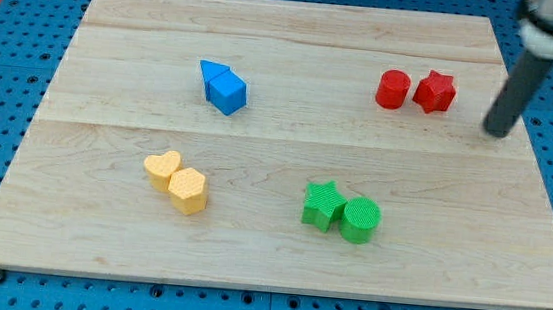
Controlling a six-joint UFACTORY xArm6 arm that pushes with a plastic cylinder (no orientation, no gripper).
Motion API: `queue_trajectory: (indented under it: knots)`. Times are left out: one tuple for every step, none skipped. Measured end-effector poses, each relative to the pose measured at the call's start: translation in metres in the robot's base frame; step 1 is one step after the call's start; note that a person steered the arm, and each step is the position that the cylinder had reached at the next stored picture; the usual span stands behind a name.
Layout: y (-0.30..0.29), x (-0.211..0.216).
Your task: Move the red blocks slightly to the left
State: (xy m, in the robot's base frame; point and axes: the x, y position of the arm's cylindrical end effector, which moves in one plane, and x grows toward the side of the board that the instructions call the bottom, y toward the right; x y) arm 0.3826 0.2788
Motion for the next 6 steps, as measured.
queue_trajectory:
  knots:
    - [-0.017,-0.049]
    - [-0.074,-0.022]
    - [-0.141,0.019]
    - [-0.111,0.027]
    - [-0.108,0.026]
    - [-0.109,0.024]
